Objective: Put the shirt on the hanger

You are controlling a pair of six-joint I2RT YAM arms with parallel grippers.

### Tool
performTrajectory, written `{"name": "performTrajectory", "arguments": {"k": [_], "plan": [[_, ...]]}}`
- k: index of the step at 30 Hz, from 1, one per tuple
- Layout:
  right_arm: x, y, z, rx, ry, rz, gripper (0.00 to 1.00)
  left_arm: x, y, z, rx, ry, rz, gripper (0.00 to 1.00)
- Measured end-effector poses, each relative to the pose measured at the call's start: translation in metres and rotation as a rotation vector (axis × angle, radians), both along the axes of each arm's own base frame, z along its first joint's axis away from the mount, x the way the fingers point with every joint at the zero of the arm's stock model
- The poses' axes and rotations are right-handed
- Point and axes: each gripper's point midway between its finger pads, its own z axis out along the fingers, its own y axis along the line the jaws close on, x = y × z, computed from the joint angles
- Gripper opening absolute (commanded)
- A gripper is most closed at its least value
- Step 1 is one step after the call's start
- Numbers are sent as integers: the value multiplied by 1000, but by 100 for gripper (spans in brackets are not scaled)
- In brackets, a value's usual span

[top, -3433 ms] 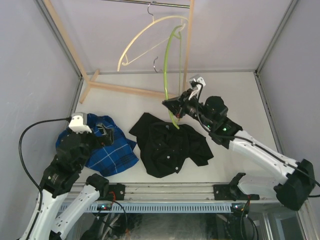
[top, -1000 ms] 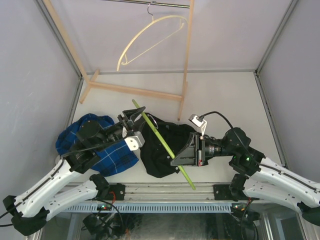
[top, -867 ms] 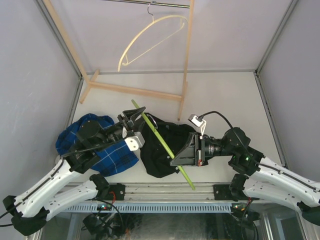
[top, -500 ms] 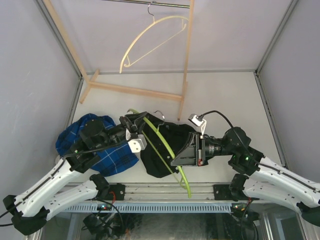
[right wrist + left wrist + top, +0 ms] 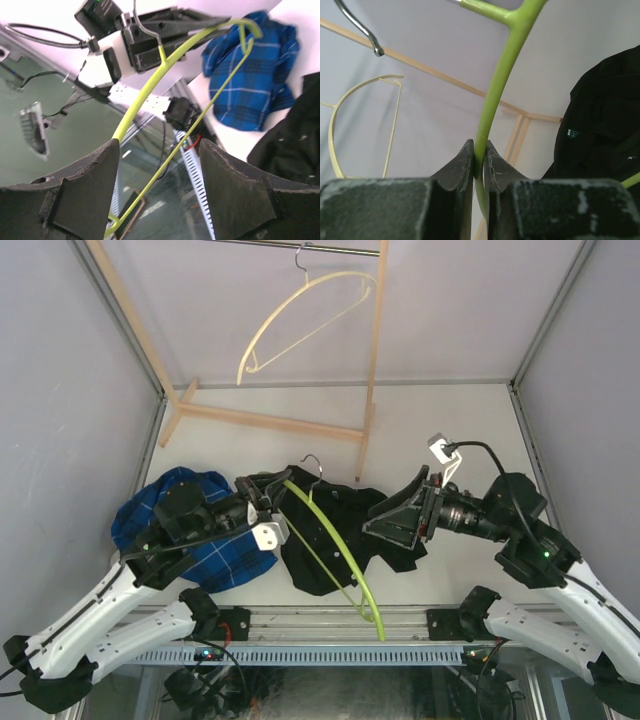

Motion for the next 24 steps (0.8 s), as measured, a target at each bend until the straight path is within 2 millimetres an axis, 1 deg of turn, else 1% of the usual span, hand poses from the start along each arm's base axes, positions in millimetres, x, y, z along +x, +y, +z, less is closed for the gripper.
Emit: {"name": "performTrajectory", "arguments": {"k": [3,5,9,12,15,17,20,24], "plan": [[11,-10,6,-37,-82,-90,64,0,1,1,-4,-3,4,0],[17,-15,6,-62,-122,-142,63,0,2,1,-4,-3,6,0],[26,-18,5,-119,-184,-209,62,1,3,1,-1,-6,15,0],[28,-11,9,-170,-230,-226,62,4,4,1,4,-9,27,0],[29,-1,18,-201,-275,-239,62,6,4,-1,13,-10,38,0],[30,4,19,-222,-292,-248,62,9,4,-4,21,-7,49,0],[28,10,15,-256,-303,-250,62,11,6,-6,32,-8,64,0],[21,21,4,-295,-301,-218,61,15,7,-8,46,-18,79,0]]}}
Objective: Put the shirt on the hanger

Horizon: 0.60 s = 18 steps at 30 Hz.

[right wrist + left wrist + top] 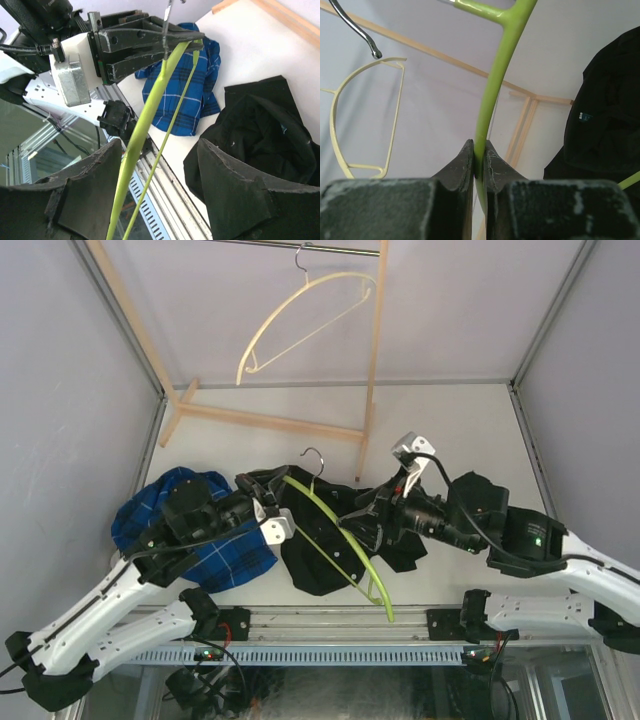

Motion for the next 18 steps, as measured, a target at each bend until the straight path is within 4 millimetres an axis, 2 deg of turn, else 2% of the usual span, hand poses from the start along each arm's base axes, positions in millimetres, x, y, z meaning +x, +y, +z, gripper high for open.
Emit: {"name": "performTrajectory", "arguments": {"k": [8,18], "plan": [[-4,22,-20,-87,30,23,52,4,-1,-11,39,-1,10,0],[7,40,-50,-185,51,-11,43,5,0,-17,57,0,14,0]]}}
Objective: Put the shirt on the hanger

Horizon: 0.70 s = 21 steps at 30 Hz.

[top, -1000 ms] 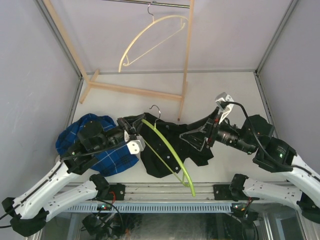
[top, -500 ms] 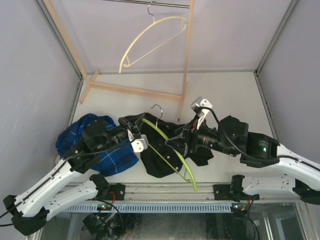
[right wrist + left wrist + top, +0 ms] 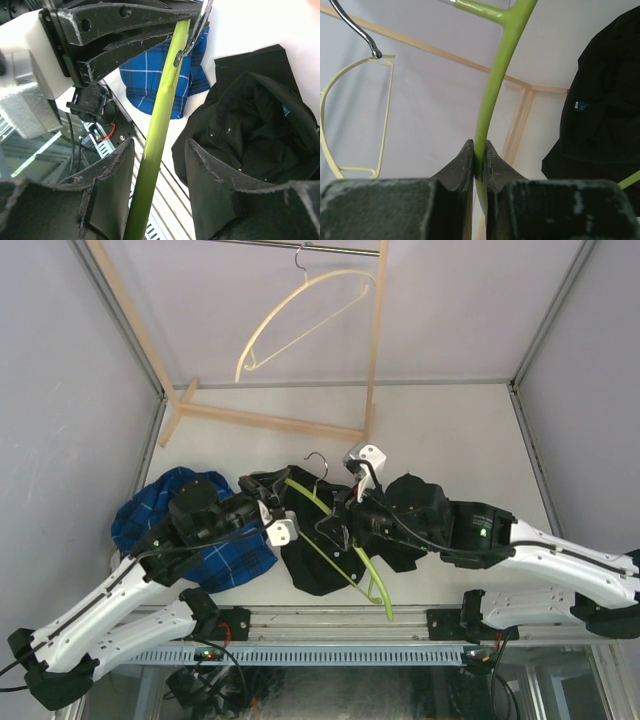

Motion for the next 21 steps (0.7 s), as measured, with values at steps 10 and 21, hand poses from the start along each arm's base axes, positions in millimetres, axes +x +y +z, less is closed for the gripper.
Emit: {"name": "performTrajectory", "arguments": {"k": [10,21], "plan": [[14,12,-7,-33,3,-30,15,0,1,-10,25,2,1,10],[31,1,-12,-60,-12,-62,0,-7,3,7,-102,-25,-3,67]]}}
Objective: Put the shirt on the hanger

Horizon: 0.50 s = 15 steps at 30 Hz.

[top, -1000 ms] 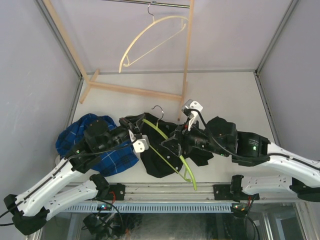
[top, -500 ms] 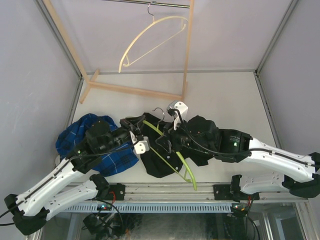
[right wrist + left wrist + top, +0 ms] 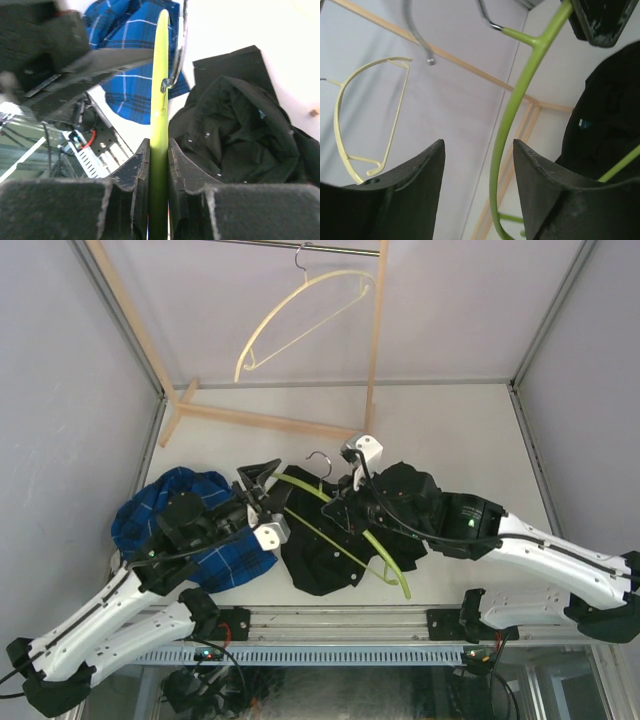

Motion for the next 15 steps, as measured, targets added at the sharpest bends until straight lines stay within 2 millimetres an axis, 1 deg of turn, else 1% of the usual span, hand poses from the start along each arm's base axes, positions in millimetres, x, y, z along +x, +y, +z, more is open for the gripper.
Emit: {"name": "performTrajectory", "arguments": {"k": [3,4,6,7,10,12,15], "plan": [[9,-13,-8,-5,-5,-30,0,-5,4,11,-71,16,0,84],[17,-20,-10,-8,-6,-58,0,-7,5,14,-99,32,3,90],[27,-35,-15,-4,-13,-103,0,-11,9,18,-158,76,8,95],[31,-44,-18,-6,-17,-124,0,-13,11,20,-199,109,11,99],[42,-70,-27,2,-34,-183,0,-19,17,26,-315,202,26,100],[46,-83,-31,12,-46,-208,0,-22,23,30,-407,277,47,100],[51,-103,-39,20,-64,-248,0,-22,38,32,-581,413,121,100]]}}
